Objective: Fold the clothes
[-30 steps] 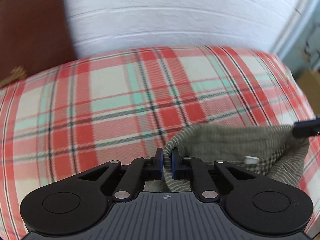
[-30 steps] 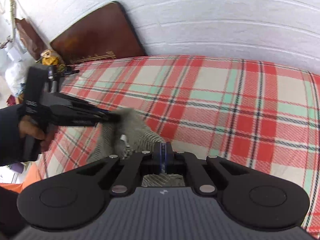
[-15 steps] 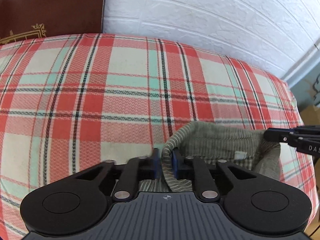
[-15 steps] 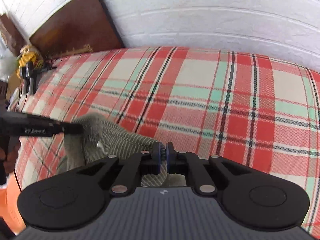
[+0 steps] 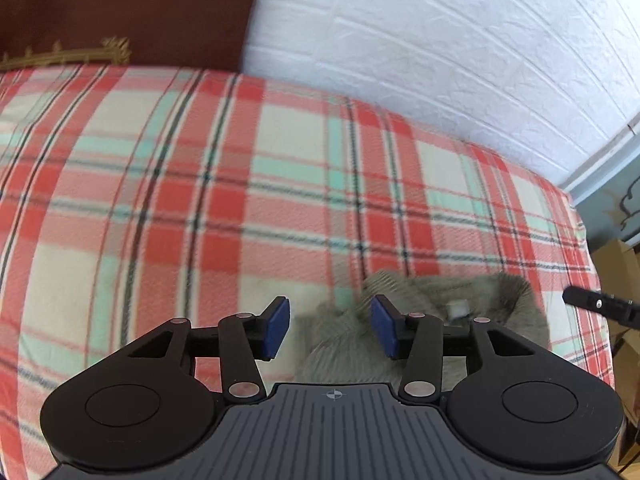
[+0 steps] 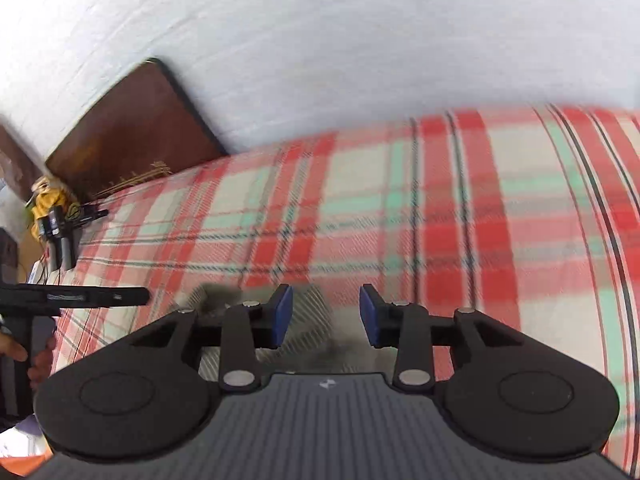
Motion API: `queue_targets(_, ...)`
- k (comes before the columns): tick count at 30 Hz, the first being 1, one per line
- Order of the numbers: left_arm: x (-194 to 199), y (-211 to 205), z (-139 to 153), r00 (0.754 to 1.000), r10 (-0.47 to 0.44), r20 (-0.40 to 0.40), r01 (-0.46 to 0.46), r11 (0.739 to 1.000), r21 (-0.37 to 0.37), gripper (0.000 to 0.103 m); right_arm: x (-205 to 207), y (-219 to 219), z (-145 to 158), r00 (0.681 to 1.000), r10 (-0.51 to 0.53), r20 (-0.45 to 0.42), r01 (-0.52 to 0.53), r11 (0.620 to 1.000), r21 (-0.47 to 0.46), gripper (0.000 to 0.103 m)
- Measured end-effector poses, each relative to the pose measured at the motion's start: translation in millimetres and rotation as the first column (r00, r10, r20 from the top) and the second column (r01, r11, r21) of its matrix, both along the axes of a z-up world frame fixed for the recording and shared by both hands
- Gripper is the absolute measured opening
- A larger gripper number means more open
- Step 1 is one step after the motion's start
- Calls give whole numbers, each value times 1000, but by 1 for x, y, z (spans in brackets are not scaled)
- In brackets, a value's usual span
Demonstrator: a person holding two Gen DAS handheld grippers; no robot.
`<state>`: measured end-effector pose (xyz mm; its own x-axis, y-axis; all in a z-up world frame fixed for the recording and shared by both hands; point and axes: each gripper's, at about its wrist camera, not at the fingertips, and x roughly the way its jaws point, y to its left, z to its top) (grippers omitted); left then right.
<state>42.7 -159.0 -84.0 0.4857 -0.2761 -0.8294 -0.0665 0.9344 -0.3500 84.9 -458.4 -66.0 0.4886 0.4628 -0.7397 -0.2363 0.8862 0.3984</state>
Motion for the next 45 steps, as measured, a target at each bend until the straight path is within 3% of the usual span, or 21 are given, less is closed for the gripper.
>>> queue_targets(9, -8, 16, -26, 998, 19, -65, -24, 997, -78, 66, -4, -8, -35, 991, -48, -122, 50, 999, 12, 42)
queue_targets(13, -1, 10, -39, 996, 17, -83, -26, 995, -99, 63, 0, -1, -48, 984, -53, -170, 58, 998, 24, 42)
queue_targets(14, 1, 8, -42, 996, 17, -87, -26, 994, -105, 57, 0, 0, -51, 982, -53, -182, 61, 998, 34, 41)
queue_targets(15, 2, 6, -45, 996, 16, -90, -26, 994, -107, 32, 0, 1, -54, 980, -54, -192, 64, 997, 49, 32)
queue_targets(16, 1, 5, -46, 996, 15, -87, -24, 995, -99, 24, -2, 0, -55, 979, -56, -198, 72, 995, 71, 17)
queue_targets(17, 0, 4, -47, 997, 15, -82, -23, 996, -90, 20, -3, -1, -55, 978, -68, -197, 86, 993, 86, 7)
queue_targets(18, -3, 4, -47, 997, 20, -72, -25, 997, -78, 15, -5, -4, -54, 978, -88, -188, 106, 990, 89, 7)
queue_targets(21, -7, 10, -51, 996, 56, -68, -61, 995, -78, 13, -9, -12, -55, 974, -145, -175, 161, 984, 77, 7)
queue_targets(28, 0, 16, -67, 991, 98, -86, -106, 990, -92, 17, -7, -14, -76, 960, -190, -205, 208, 976, 70, 7)
queue_targets(31, 1, 20, -66, 989, 118, -87, -126, 987, -102, 34, -7, -16, -80, 956, -202, -213, 223, 972, 80, 8)
queue_targets(32, -1, 23, -63, 989, 123, -84, -132, 986, -106, 50, -8, -17, -78, 957, -201, -209, 222, 971, 82, 9)
queue_targets(33, -4, 27, -60, 988, 129, -79, -137, 984, -110, 58, -10, -18, -74, 958, -203, -201, 224, 971, 85, 13)
queue_targets(36, -16, 40, -46, 988, 149, -51, -154, 981, -116, 58, -17, -22, -60, 962, -211, -170, 227, 971, 79, 30)
queue_targets(39, -28, 49, -35, 988, 148, -37, -151, 980, -129, 58, -28, -26, -48, 964, -222, -144, 235, 969, 79, 30)
queue_targets(42, -34, 38, -25, 996, 88, -20, -90, 987, -135, 58, -42, -22, -33, 970, -221, -102, 231, 968, 96, 30)
queue_targets(45, -33, 14, -12, 1000, 14, 27, -10, 991, -135, 58, -42, -11, -14, 980, -183, -75, 193, 965, 178, 30)
